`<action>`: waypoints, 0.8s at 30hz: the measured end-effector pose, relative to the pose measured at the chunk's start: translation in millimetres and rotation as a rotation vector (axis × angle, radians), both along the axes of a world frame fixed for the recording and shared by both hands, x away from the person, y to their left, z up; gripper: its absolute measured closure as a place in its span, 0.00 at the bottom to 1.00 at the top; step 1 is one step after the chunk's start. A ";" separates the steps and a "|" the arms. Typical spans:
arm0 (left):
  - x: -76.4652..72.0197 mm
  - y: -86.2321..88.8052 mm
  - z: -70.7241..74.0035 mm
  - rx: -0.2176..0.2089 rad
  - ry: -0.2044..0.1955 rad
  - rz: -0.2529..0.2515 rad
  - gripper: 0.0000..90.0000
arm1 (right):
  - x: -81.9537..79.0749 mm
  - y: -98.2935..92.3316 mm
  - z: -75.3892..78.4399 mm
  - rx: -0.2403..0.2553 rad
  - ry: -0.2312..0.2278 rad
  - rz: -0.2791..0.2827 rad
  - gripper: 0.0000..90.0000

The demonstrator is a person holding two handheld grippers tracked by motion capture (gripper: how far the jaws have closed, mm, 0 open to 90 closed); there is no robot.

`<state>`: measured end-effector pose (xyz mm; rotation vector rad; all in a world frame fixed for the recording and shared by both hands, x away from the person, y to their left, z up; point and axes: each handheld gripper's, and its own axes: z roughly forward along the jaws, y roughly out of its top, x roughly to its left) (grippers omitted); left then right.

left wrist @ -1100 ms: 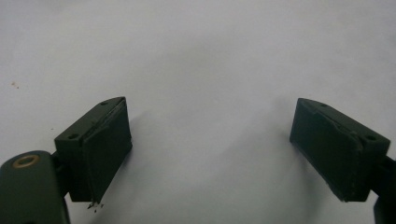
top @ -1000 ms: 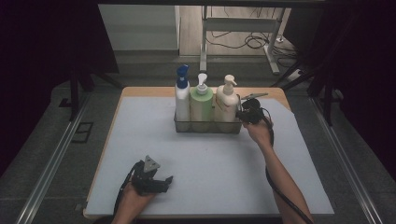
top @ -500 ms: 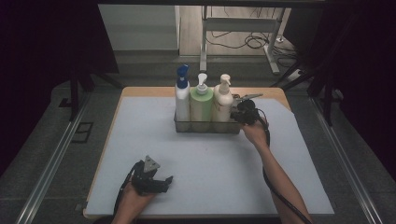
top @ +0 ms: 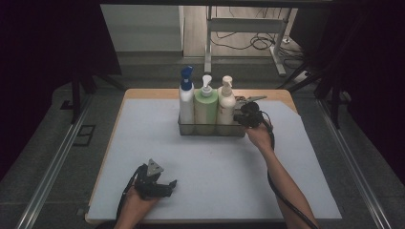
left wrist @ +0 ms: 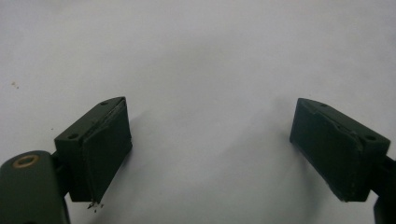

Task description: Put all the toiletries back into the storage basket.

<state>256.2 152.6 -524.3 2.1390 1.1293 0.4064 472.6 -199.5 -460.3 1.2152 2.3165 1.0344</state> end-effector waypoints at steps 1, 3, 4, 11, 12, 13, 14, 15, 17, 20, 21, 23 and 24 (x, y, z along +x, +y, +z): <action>0.0 0.0 0.0 0.000 0.000 0.000 0.14 | -0.1 0.2 -0.1 0.001 0.001 0.002 0.99; 0.0 0.0 0.0 0.001 0.000 0.000 0.14 | -0.4 0.8 -0.5 0.000 0.000 0.005 0.99; 0.0 0.0 0.0 0.001 0.000 0.000 0.14 | -0.4 0.8 -0.5 0.000 0.000 0.005 0.99; 0.0 0.0 0.0 0.000 0.000 0.000 0.14 | -2.3 2.9 -1.5 -0.004 0.001 0.010 1.00; 0.0 0.1 0.1 0.001 0.000 -0.001 0.14 | -2.3 2.9 -1.5 -0.004 0.001 0.010 1.00; 0.0 0.1 0.1 0.002 0.000 -0.001 0.14 | -3.0 3.5 -1.4 -0.009 -0.001 0.011 1.00; 0.0 0.1 0.1 0.002 0.001 -0.001 0.14 | -3.3 3.7 -1.4 -0.010 -0.001 0.013 1.00; 0.0 0.1 0.1 0.002 0.001 -0.001 0.14 | -3.7 4.0 -1.2 -0.012 -0.001 0.011 1.00; 0.0 0.1 0.0 0.001 0.000 -0.001 0.14 | -4.1 4.1 -1.1 -0.014 -0.003 0.011 1.00; 0.1 0.0 0.0 0.000 0.000 0.000 0.14 | -5.1 4.5 -0.9 -0.016 -0.007 0.012 1.00; 0.1 0.0 0.0 0.000 0.000 0.000 0.14 | -5.4 4.6 -0.7 -0.019 -0.009 0.012 1.00; 0.1 0.0 0.0 0.000 0.000 0.000 0.14 | -6.2 5.0 -0.3 -0.019 -0.008 0.013 1.00; 0.1 0.0 0.0 0.000 0.001 0.000 0.14 | -6.5 5.0 0.0 -0.020 -0.009 0.014 1.00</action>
